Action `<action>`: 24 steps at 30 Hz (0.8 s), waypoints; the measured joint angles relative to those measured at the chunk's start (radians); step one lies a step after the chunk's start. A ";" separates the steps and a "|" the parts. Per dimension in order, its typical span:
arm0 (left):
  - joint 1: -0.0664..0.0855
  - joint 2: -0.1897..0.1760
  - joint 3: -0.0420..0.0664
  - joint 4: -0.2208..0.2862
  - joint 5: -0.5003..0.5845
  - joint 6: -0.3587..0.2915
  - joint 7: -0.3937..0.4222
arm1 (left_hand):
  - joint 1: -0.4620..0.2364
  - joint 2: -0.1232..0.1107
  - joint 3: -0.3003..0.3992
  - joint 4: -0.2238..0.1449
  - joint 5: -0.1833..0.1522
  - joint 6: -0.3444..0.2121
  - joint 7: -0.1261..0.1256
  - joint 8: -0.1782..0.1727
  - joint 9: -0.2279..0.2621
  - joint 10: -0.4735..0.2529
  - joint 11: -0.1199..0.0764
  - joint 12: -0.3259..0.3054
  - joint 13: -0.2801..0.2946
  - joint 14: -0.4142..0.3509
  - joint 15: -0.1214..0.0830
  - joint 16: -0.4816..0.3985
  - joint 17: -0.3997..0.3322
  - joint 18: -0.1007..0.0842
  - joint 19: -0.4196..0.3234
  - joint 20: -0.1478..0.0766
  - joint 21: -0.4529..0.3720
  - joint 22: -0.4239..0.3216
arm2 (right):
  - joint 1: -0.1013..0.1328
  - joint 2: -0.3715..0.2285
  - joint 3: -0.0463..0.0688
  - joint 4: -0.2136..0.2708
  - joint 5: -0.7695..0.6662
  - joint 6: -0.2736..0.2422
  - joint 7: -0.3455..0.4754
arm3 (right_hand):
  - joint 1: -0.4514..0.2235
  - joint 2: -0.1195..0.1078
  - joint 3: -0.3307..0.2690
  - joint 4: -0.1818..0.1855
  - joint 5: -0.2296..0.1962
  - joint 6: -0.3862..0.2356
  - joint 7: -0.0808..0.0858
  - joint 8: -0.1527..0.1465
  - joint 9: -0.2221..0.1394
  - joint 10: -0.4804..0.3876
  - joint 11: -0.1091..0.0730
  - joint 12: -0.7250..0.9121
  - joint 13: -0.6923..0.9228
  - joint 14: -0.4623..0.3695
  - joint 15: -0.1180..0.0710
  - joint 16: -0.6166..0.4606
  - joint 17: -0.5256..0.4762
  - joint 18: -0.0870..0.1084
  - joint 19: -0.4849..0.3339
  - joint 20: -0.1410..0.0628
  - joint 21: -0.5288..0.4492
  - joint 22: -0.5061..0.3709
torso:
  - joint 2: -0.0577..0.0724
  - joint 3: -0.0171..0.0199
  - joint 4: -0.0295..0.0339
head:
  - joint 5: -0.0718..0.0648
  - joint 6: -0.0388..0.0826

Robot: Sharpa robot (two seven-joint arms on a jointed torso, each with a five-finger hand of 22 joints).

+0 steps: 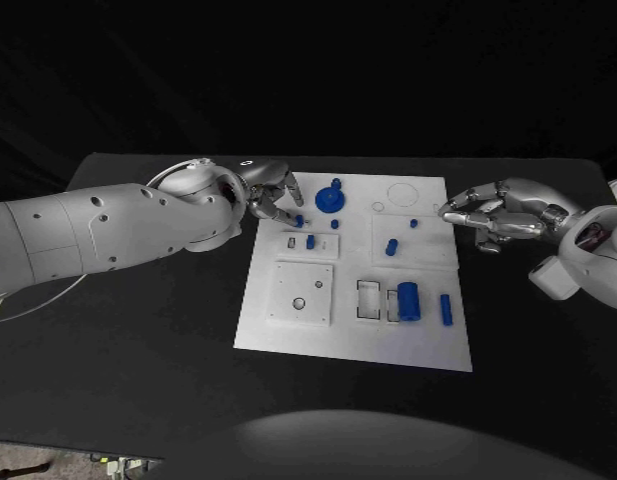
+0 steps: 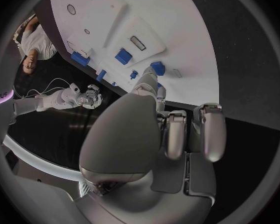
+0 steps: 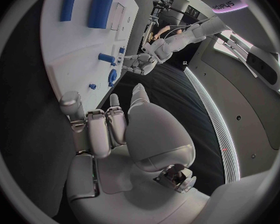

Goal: Assemble the parts on the task board

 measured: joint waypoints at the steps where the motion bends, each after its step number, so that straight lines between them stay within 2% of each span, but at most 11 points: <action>1: 0.000 0.003 -0.001 -0.001 -0.001 0.003 0.000 | 0.000 0.000 0.000 0.000 0.002 0.000 0.000 0.000 -0.001 0.000 0.000 0.000 0.000 0.000 0.000 0.000 0.000 0.000 0.000 0.000 -0.002 0.000 | 0.000 0.000 0.000 0.000 0.000 0.000 0.000 | 0.000 0.000 0.000 0.000 0.000 0.000 0.000 0.000 0.000 0.000 0.000 0.000 0.000 0.000 0.000 0.000 0.000 0.000 0.000 0.000 0.000 0.000 | 0.000 0.0000 -0.0001 | 0.000 0.000; 14: -0.002 0.017 -0.003 -0.008 -0.006 0.042 -0.006 | 0.006 0.007 0.003 -0.003 0.023 -0.006 0.006 -0.001 -0.008 0.000 0.000 0.000 0.000 0.000 0.000 0.000 0.000 0.000 0.000 0.000 -0.004 0.000 | 0.000 0.002 0.000 -0.001 0.000 0.000 0.000 | 0.000 0.000 0.000 0.000 0.000 0.000 0.000 0.000 0.000 0.000 0.000 0.001 0.000 0.000 0.000 0.000 0.000 0.000 0.000 0.000 0.000 0.000 | 0.000 0.0000 0.0001 | 0.000 0.000; 20: -0.003 0.019 -0.003 -0.009 -0.007 0.054 -0.013 | 0.008 0.016 0.011 -0.006 0.049 -0.071 0.012 -0.012 -0.031 0.000 0.000 0.000 0.000 0.000 0.000 0.000 0.000 0.000 0.000 0.000 -0.010 0.000 | 0.000 0.002 0.000 -0.002 0.000 0.000 0.000 | 0.000 0.000 0.000 0.000 0.000 0.000 0.000 0.000 0.000 -0.002 0.002 -0.003 0.000 0.000 0.000 0.000 0.000 0.000 0.000 0.000 0.000 0.000 | 0.000 0.0000 0.0006 | -0.002 0.000; 24: -0.004 0.020 -0.003 -0.010 -0.007 0.057 -0.016 | 0.007 0.025 0.012 -0.006 0.059 -0.085 0.012 -0.012 -0.041 0.000 0.000 0.000 0.000 0.000 0.000 0.000 0.000 0.000 0.000 0.000 -0.010 0.000 | 0.000 0.002 0.000 -0.001 0.000 0.000 0.000 | 0.000 0.000 0.000 0.000 0.000 0.000 0.000 0.000 0.000 -0.002 0.002 -0.003 0.000 0.000 0.000 0.000 0.000 0.000 0.000 0.000 0.000 0.000 | 0.001 0.0001 0.0009 | -0.002 0.000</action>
